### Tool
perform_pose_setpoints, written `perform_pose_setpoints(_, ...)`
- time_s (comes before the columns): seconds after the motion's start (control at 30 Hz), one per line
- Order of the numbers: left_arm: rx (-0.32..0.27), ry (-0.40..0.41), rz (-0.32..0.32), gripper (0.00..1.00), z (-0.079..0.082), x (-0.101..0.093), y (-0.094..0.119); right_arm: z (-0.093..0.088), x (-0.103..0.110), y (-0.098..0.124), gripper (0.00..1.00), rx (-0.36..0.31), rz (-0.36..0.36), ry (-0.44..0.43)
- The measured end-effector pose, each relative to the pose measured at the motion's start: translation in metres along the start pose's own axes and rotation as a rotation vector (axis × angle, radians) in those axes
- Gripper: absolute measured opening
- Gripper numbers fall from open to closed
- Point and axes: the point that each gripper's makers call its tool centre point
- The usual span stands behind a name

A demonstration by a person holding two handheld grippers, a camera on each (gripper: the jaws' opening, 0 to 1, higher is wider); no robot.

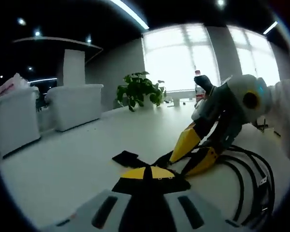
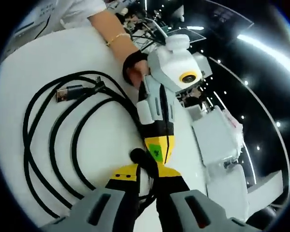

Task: Coil the Type-C to USB data cable on the desktop and secure it with Velcro straps.

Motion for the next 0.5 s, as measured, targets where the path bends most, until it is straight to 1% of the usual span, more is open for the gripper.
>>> perform_pose_setpoints(0.07, -0.004, 0.002, 0.002, 0.03, 0.000, -0.001, 0.000, 0.001, -0.002, -0.004, 0.12, -0.009, -0.027, -0.009)
perform_pose_setpoints(0.13, -0.008, 0.007, 0.005, 0.03, -0.001, -0.001, 0.000, -0.001, -0.007, -0.008, 0.12, -0.011, -0.082, -0.066)
perform_pose_setpoints(0.17, -0.011, 0.014, 0.007, 0.03, -0.001, -0.001, 0.000, -0.001, -0.008, -0.009, 0.12, -0.018, -0.094, -0.068)
perform_pose_setpoints(0.23, -0.018, 0.025, 0.008, 0.03, -0.001, 0.000, 0.001, -0.003, -0.013, -0.008, 0.12, -0.024, -0.147, -0.096)
perform_pose_setpoints(0.4, -0.035, 0.060, 0.006, 0.03, -0.001, 0.001, 0.001, -0.004, -0.020, -0.002, 0.10, -0.035, -0.225, -0.116)
perform_pose_setpoints(0.43, -0.036, 0.063, 0.008, 0.03, -0.001, 0.001, 0.001, -0.004, -0.022, 0.000, 0.08, -0.041, -0.237, -0.129)
perform_pose_setpoints(0.5, -0.036, 0.063, 0.007, 0.03, -0.001, 0.001, 0.001, -0.003, -0.031, 0.003, 0.08, -0.059, -0.281, -0.176)
Point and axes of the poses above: the point that each gripper's makers call its tool centre point, and the gripper's own axes: y roughly backward along the fingers, x roughly to its left, z roughly out of its top, and after that the axes turned 15 degrees about -z, right-handed
